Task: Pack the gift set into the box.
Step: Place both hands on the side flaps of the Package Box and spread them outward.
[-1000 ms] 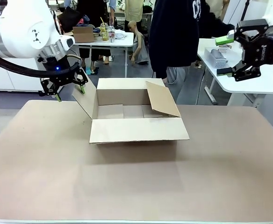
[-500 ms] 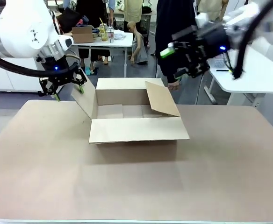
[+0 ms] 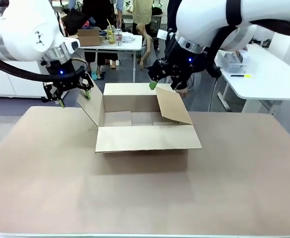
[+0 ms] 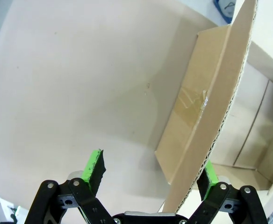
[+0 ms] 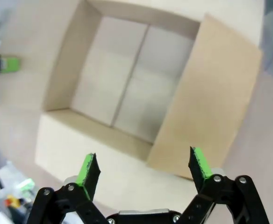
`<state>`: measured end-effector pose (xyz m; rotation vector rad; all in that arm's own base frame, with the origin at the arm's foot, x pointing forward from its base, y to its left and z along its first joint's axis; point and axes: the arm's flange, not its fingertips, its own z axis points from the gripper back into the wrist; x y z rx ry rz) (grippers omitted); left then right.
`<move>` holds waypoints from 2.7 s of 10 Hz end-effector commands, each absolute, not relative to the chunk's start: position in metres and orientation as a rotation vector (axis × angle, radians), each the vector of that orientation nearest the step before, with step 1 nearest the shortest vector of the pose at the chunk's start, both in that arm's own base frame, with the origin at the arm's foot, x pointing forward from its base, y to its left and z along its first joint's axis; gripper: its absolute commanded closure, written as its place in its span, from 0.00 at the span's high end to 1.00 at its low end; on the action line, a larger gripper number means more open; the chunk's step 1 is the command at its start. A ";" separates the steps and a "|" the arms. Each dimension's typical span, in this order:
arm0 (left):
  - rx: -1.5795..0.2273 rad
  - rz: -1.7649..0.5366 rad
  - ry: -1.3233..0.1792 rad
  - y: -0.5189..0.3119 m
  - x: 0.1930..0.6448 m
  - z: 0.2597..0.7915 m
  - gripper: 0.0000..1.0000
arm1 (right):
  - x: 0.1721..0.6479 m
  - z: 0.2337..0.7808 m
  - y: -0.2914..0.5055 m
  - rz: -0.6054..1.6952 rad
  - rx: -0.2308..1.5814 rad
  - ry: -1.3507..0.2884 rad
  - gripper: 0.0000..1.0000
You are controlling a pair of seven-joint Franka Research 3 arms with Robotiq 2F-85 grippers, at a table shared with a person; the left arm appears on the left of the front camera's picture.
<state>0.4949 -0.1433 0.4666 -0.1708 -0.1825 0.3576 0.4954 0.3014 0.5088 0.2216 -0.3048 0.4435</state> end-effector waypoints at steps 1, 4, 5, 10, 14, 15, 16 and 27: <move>-0.151 0.369 -0.186 -0.144 0.495 0.469 1.00 | 0.499 0.489 0.321 0.461 0.014 -0.423 1.00; -0.151 0.369 -0.186 -0.144 0.495 0.469 1.00 | 0.496 0.500 0.310 0.497 0.121 -0.351 1.00; -0.151 0.369 -0.186 -0.144 0.495 0.469 1.00 | 0.496 0.500 0.310 0.497 0.121 -0.351 1.00; -0.151 0.369 -0.186 -0.144 0.495 0.469 1.00 | 0.537 0.465 0.392 0.299 -0.364 -0.268 1.00; -0.151 0.369 -0.186 -0.144 0.495 0.469 1.00 | 0.579 0.416 0.404 0.128 -0.421 -0.209 1.00; -0.151 0.369 -0.186 -0.144 0.495 0.469 1.00 | 0.582 0.404 0.400 0.119 -0.463 -0.231 1.00; -0.151 0.369 -0.186 -0.144 0.495 0.469 1.00 | 0.581 0.396 0.395 0.099 -0.506 -0.229 1.00; -0.151 0.369 -0.186 -0.144 0.495 0.469 1.00 | 0.541 0.458 0.283 -0.076 -0.517 -0.351 1.00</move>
